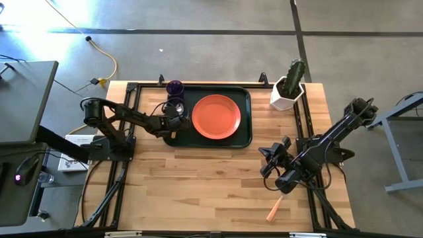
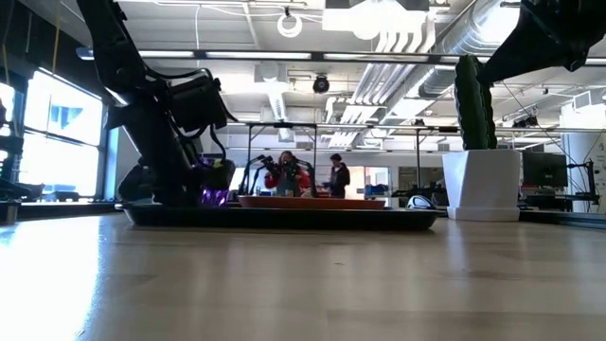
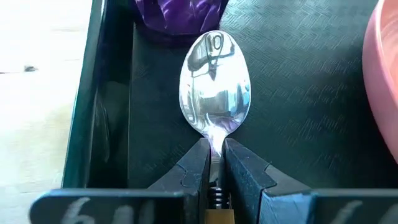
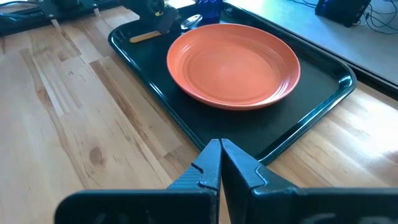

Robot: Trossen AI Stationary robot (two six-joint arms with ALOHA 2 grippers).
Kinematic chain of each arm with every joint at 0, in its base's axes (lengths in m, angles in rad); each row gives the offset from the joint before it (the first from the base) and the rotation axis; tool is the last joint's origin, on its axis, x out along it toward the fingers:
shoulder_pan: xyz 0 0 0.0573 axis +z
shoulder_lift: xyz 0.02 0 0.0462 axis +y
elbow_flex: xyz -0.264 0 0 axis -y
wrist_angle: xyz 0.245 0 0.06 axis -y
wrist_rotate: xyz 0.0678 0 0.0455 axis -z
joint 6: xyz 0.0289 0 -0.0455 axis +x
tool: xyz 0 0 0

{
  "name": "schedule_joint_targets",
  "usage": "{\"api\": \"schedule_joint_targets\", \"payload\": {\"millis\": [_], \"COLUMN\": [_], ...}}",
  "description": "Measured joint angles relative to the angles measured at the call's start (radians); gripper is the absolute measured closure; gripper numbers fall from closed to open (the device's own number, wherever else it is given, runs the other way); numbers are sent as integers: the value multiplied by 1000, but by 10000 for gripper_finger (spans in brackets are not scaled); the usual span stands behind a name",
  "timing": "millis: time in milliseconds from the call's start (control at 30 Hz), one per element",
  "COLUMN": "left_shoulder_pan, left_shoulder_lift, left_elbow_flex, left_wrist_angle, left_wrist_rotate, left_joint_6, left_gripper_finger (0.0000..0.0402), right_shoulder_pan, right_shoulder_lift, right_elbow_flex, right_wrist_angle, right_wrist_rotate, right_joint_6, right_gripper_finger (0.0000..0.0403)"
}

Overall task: Pick and place plate/cup/fork/spoon on tray
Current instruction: Put the spoon into the left side of the serving tray, then put the fork on the left side of the serving tray, between the plate and the spoon

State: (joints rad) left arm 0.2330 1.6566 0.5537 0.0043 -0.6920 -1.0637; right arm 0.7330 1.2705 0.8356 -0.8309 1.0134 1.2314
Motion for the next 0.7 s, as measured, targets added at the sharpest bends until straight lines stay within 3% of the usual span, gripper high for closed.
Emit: {"api": "schedule_joint_targets", "payload": {"millis": [233,500,600,700], "left_shoulder_pan": [-13,-74,-95,-134], "left_shoulder_lift": [-17,-60,-78,-102], "left_elbow_flex": [0,-2,-1,-1], "left_wrist_angle": [33,45,51,92], "left_wrist_rotate": [28,-75,-76,-66], "left_joint_6": [36,19,26,130], "left_gripper_finger": [357,357,357,357], "right_shoulder_pan": [-8,-8,-8,-8], "right_shoulder_lift": [0,0,0,0], "right_elbow_flex": [0,0,0,0], "right_wrist_angle": [0,-3,-4,-15], "right_wrist_rotate": [-12,-29,-31,-49], "right_joint_6": [-6,-8,-7,10], "right_gripper_finger": [402,399,377,340]}}
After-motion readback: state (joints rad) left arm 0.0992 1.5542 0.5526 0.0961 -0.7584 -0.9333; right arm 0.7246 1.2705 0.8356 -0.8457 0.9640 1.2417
